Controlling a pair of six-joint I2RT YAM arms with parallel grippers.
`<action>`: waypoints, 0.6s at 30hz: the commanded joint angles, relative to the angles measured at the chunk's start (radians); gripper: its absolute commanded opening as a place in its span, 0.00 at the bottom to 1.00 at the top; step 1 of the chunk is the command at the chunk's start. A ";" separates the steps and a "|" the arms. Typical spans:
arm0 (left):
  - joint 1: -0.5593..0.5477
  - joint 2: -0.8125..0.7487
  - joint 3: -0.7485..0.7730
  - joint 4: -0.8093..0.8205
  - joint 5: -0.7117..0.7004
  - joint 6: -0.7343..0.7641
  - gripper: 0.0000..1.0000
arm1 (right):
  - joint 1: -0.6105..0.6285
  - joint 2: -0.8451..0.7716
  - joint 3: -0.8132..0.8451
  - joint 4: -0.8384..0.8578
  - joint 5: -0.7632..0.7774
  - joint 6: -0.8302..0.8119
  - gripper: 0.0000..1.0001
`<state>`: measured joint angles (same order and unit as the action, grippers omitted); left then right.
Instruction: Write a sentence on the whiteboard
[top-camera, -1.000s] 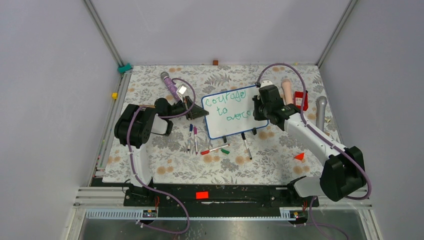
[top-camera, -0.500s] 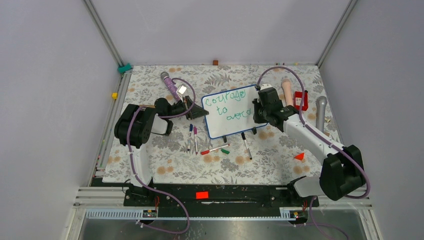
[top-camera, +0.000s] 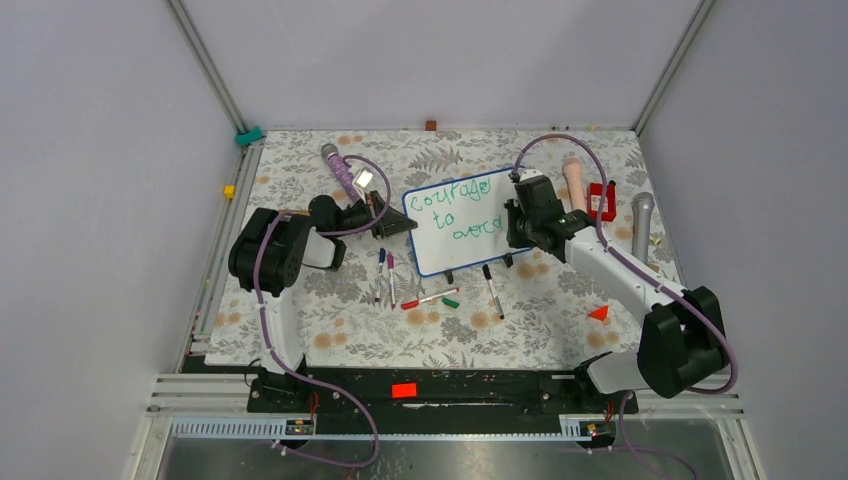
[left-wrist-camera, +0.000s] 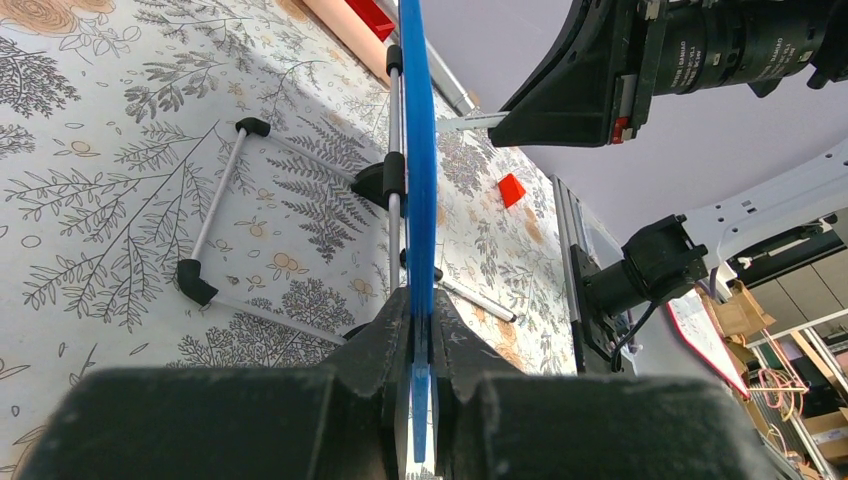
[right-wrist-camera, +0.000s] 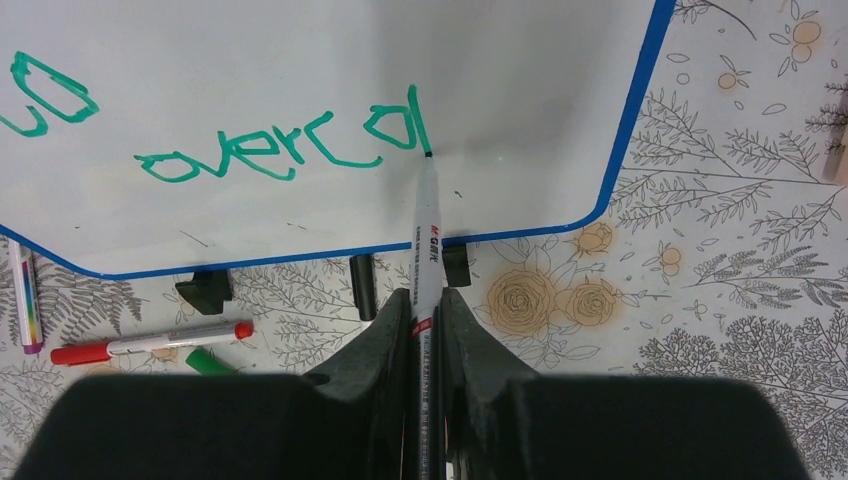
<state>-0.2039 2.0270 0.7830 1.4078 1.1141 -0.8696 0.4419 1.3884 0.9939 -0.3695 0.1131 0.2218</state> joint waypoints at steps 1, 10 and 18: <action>-0.005 0.006 0.031 0.059 0.018 -0.005 0.00 | -0.014 0.026 0.074 0.030 0.013 -0.009 0.00; -0.005 0.007 0.031 0.060 0.019 -0.005 0.00 | -0.022 0.022 0.103 0.029 0.008 -0.003 0.00; -0.004 0.007 0.028 0.060 0.019 -0.005 0.00 | -0.032 0.030 0.104 0.003 0.032 0.000 0.00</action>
<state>-0.2039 2.0315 0.7856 1.4078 1.1133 -0.8700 0.4232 1.4097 1.0588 -0.3668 0.1146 0.2218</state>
